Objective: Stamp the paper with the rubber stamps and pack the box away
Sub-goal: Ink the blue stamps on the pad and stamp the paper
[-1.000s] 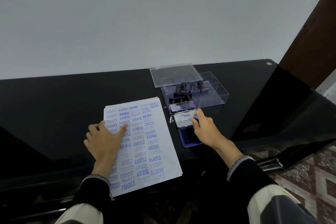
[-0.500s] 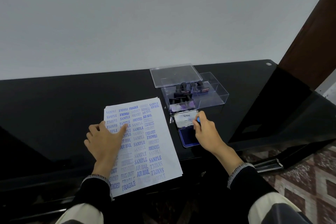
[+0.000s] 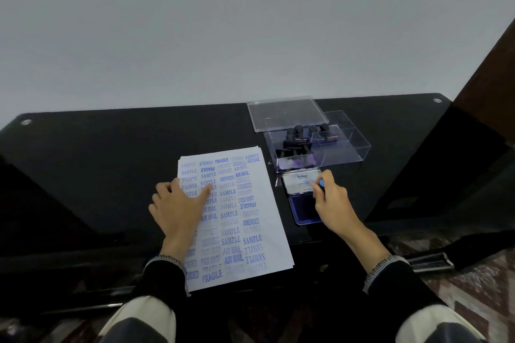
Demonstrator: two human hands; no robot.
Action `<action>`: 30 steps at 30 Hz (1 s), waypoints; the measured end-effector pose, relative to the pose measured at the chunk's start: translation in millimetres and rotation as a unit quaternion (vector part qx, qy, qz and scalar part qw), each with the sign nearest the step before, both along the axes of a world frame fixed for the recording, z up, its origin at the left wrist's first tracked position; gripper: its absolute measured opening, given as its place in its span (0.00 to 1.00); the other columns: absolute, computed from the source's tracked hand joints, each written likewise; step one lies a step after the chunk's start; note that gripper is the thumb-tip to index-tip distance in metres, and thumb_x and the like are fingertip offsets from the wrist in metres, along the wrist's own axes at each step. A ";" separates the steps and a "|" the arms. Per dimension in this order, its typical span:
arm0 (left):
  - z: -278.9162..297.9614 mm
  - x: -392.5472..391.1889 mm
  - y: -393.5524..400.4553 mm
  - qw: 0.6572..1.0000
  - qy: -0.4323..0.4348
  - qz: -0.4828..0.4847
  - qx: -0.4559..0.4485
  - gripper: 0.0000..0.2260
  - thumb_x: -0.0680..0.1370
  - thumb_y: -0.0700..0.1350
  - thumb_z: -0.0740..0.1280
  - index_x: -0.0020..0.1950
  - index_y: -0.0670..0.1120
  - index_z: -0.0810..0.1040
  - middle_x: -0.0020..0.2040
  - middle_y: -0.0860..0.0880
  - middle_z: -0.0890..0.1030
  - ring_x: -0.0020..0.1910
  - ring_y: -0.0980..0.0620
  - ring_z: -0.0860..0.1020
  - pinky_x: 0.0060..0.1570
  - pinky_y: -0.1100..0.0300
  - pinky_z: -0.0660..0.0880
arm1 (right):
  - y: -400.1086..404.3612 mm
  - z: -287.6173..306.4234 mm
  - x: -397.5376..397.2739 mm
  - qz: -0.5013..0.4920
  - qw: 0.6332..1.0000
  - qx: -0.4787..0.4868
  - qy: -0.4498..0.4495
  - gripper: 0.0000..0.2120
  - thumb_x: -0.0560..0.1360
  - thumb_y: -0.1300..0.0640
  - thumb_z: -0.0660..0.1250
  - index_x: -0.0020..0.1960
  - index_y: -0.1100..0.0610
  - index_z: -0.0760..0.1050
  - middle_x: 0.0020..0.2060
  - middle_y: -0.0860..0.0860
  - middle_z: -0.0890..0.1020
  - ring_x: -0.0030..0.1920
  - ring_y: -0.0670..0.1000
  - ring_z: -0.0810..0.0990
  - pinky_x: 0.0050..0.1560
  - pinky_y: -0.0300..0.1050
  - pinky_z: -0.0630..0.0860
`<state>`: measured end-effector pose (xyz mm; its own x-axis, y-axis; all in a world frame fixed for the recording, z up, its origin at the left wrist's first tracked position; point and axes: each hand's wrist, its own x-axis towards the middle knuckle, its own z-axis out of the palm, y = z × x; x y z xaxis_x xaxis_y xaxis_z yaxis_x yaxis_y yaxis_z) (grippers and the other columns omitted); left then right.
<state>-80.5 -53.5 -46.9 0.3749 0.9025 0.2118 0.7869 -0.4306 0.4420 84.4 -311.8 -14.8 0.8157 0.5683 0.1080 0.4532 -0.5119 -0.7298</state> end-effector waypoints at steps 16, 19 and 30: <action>-4.6 0.0 2.1 1.000 -0.004 -0.001 0.010 0.35 0.69 0.72 0.64 0.61 0.44 0.73 0.57 0.44 0.72 0.53 0.44 0.73 0.55 0.48 0.68 | -3.9 -4.5 -8.8 0.003 1.000 0.020 -0.011 0.05 0.81 0.60 0.56 0.46 0.56 0.63 0.35 0.58 0.76 0.31 0.53 0.72 0.28 0.48 0.70; -3.9 -0.3 1.3 1.000 -0.001 0.004 0.008 0.36 0.69 0.71 0.64 0.62 0.43 0.73 0.58 0.44 0.72 0.53 0.44 0.73 0.55 0.48 0.68 | -0.8 -2.8 -7.1 -0.002 1.000 -0.010 -0.012 0.05 0.81 0.60 0.56 0.46 0.55 0.63 0.36 0.58 0.76 0.33 0.57 0.74 0.28 0.51 0.70; -0.8 -0.3 -0.7 1.000 -0.004 0.005 0.009 0.35 0.70 0.71 0.64 0.63 0.45 0.72 0.57 0.46 0.71 0.52 0.47 0.72 0.54 0.51 0.67 | 67.3 21.0 -23.1 0.048 0.973 0.156 0.164 0.04 0.82 0.56 0.55 0.52 0.51 0.68 0.46 0.53 0.78 0.39 0.47 0.75 0.42 0.44 0.74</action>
<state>-80.8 -54.2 -47.6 0.3635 0.9024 0.2315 0.7874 -0.4304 0.4413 61.2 -244.6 6.2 0.7804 0.6246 0.0298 0.2044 -0.2098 -0.9561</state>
